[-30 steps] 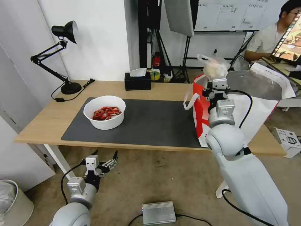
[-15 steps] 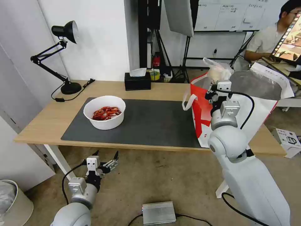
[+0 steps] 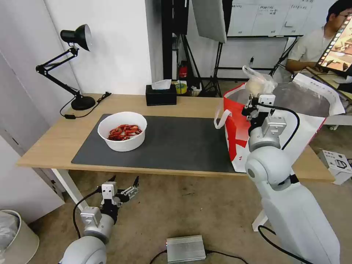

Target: Pick up the trash from the table and place it into the takeout bag.

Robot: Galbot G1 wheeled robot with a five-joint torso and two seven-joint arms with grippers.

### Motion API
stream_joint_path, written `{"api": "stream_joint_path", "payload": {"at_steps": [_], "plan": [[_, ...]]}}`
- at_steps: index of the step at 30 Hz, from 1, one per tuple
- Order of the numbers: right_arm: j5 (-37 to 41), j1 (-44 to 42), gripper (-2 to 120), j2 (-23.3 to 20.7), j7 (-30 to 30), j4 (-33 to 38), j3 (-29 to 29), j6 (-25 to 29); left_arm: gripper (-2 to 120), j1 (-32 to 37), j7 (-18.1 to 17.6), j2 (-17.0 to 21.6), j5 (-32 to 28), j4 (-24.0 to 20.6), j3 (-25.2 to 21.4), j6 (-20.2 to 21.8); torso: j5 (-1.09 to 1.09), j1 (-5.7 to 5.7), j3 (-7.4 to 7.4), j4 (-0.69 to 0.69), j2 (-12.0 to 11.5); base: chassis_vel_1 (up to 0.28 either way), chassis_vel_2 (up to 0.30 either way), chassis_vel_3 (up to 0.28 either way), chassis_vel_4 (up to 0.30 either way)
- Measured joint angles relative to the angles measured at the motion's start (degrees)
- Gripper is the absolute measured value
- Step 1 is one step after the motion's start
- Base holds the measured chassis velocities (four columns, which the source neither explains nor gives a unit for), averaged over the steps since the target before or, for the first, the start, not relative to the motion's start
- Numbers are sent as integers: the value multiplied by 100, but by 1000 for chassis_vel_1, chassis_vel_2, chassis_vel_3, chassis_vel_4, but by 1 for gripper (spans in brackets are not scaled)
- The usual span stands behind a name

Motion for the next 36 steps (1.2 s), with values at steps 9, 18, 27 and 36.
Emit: {"api": "stream_joint_path", "payload": {"at_steps": [9,18,27,36], "plan": [[-7,-21,6,1,71,10,90,-3,100,-27,6,2,-8,22,19,-4,0,0,0,0,0,0,0,0,0],[-30,-3,6,1,201,-6,156,144,100,-60,11,-4,-12,67,50,-9,0,0,0,0,0,0,0,0,0],[-27,-19,6,-23,278,-30,240,179,100,-115,12,5,-20,99,95,-9,0,0,0,0,0,0,0,0,0],[339,-37,7,5,499,-15,214,171,100,-131,12,-27,-27,134,123,-9,0,0,0,0,0,0,0,0,0]]}}
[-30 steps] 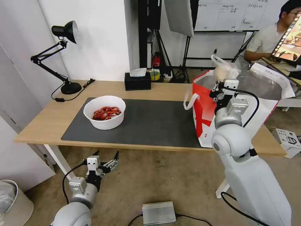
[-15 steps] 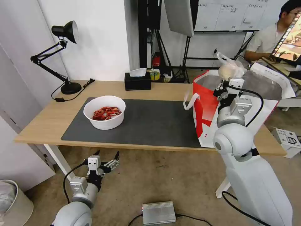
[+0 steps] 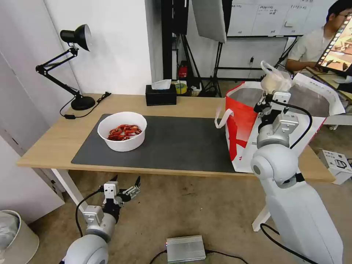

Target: Pick up the trash from the table and place it into the takeout bag.

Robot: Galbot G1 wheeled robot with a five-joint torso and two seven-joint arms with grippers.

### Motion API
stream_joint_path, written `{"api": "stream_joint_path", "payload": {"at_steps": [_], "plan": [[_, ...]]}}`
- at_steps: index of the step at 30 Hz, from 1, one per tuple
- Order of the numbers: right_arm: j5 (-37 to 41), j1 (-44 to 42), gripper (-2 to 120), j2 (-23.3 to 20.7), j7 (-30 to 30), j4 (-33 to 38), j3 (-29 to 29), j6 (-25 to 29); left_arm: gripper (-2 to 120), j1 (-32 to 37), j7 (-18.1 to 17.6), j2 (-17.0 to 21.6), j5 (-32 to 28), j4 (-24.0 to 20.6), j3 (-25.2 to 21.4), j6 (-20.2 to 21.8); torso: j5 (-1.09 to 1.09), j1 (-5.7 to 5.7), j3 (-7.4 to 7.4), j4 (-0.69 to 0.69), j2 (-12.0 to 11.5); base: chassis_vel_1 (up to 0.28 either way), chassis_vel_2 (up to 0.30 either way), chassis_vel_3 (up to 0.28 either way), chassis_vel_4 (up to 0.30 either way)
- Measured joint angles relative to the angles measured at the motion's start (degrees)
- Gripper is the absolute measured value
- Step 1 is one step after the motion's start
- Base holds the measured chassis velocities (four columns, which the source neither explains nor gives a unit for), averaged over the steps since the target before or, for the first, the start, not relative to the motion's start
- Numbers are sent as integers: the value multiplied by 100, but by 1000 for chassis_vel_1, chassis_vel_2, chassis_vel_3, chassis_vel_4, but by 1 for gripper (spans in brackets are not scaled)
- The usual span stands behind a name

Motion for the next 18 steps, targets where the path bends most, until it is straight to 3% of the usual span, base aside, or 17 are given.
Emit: {"api": "stream_joint_path", "payload": {"at_steps": [2,6,8,10,14,17,18], "plan": [[121,6,19,-1,73,24,0,0,100,15,1,-8,2,2,0,0,0,0,0,0,0,0,0,0,0],[155,10,28,-3,86,48,0,0,100,18,2,-9,4,2,0,0,0,0,0,0,0,0,0,0,0],[176,10,39,-4,91,89,-1,-2,100,20,3,-12,6,-7,0,0,0,0,0,0,0,0,0,0,0],[179,10,42,-4,92,100,-1,-4,100,23,3,-13,7,-12,0,1,0,0,0,0,0,0,0,0,0],[180,2,56,-4,93,130,-1,-10,100,35,5,-23,12,-14,-2,2,0,0,0,0,0,0,0,0,0],[172,-25,72,9,97,135,4,-13,100,56,6,-30,26,-20,-7,2,0,0,0,0,0,0,0,0,0],[172,-25,72,9,97,135,4,-13,100,56,6,-30,26,-20,-7,2,0,0,0,0,0,0,0,0,0]]}}
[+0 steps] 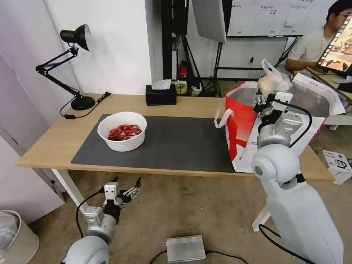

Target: Pick up the trash from the table and place it into the takeout bag.

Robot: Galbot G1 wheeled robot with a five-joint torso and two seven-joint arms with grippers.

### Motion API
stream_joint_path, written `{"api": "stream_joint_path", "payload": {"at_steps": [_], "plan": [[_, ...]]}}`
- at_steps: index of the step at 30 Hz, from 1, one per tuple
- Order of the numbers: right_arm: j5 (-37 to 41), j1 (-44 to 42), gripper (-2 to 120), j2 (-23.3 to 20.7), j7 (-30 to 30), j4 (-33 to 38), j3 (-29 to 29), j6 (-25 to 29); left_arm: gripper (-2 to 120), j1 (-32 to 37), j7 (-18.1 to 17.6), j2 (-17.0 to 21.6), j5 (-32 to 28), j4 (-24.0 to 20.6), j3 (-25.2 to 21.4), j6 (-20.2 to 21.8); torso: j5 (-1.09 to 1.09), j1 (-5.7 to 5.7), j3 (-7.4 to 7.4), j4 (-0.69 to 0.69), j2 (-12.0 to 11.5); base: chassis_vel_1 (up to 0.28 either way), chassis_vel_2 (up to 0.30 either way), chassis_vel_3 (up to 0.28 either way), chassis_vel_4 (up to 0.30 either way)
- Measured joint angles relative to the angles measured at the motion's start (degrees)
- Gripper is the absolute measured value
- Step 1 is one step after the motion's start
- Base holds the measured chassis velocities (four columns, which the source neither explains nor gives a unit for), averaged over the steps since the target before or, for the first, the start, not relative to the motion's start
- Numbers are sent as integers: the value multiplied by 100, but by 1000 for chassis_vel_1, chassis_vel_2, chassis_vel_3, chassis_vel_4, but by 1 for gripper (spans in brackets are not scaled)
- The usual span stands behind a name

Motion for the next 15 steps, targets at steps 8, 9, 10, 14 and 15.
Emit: {"api": "stream_joint_path", "payload": {"at_steps": [8,9,10,14,15], "plan": [[-36,-48,98,28,3,39,37,-18,100,11,1,28,3,-23,-29,0,0,0,0,0,0,0,0,0,0],[-39,-50,100,27,3,41,47,-20,100,12,0,32,2,-26,-32,0,0,0,0,0,0,0,0,0,0],[-42,-50,100,25,3,42,52,-23,100,12,0,34,1,-27,-34,0,0,0,0,0,0,0,0,0,0],[-57,-52,100,19,3,42,61,-27,100,12,1,30,-3,-31,-36,0,0,0,0,0,0,0,0,0,0],[-59,-52,100,18,2,42,62,-27,100,12,0,30,-5,-36,-37,0,0,0,0,0,0,0,0,0,0]]}}
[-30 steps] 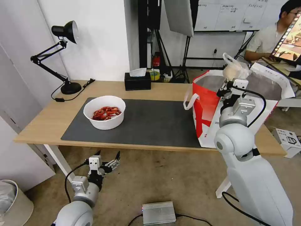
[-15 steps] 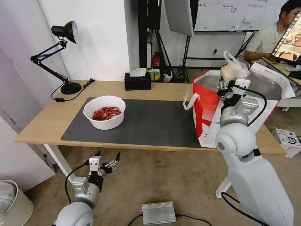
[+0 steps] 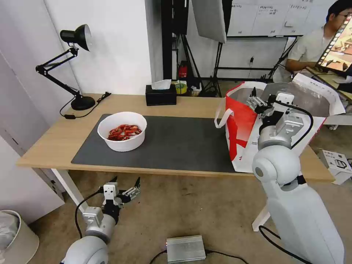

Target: Pick up the trash from the table and place it into the takeout bag.

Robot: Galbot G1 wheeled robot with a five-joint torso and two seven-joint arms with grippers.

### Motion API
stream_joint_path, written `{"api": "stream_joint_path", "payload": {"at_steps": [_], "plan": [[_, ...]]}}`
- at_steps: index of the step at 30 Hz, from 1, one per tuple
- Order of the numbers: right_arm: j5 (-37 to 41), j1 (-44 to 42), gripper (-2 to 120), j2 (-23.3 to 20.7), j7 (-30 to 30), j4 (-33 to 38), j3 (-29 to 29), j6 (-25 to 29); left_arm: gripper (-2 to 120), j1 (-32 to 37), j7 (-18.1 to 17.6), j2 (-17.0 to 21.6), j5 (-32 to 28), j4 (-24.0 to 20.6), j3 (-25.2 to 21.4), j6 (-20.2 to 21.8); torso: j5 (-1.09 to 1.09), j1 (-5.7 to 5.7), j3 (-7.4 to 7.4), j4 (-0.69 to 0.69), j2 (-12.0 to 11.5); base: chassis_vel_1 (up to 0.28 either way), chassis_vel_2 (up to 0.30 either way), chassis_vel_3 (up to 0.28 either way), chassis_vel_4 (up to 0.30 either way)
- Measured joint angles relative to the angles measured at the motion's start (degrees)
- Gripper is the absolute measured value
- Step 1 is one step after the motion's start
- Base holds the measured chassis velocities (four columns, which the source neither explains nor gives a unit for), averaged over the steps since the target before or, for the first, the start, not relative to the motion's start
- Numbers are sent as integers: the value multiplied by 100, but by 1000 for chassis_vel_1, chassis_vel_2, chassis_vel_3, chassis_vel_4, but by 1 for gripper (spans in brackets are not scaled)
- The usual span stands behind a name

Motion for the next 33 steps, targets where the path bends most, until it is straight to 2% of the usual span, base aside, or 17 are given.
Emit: {"api": "stream_joint_path", "payload": {"at_steps": [17,20,21,25,28,29,32,33], "plan": [[3,52,100,-23,-129,-1,7,52,100,-30,-3,31,-26,-19,-22,0,0,0,0,0,0,0,0,0,0],[23,50,100,-82,-681,24,-15,435,100,-37,-4,43,-31,-16,-22,0,0,0,0,0,0,0,0,0,0],[23,50,100,-82,-681,24,-15,435,100,-37,-4,43,-31,-16,-22,0,0,0,0,0,0,0,0,0,0],[304,3,100,-154,-1422,153,-102,769,100,-43,-4,48,-40,-12,-24,0,0,0,0,1,0,0,0,0,0],[723,-156,100,-312,-2189,355,-135,829,100,-42,-4,49,-43,-12,-31,0,0,0,0,1,0,0,0,0,0],[723,-156,100,-312,-2189,355,-135,829,100,-42,-4,49,-43,-12,-31,0,0,0,0,1,0,0,0,0,0],[962,-404,100,-531,-2796,550,-124,617,100,-36,-2,62,-47,-12,-41,-7,0,0,0,0,0,0,0,0,0],[962,-404,100,-531,-2796,550,-124,617,100,-36,-2,62,-47,-12,-41,-7,0,0,0,0,0,0,0,0,0]]}}
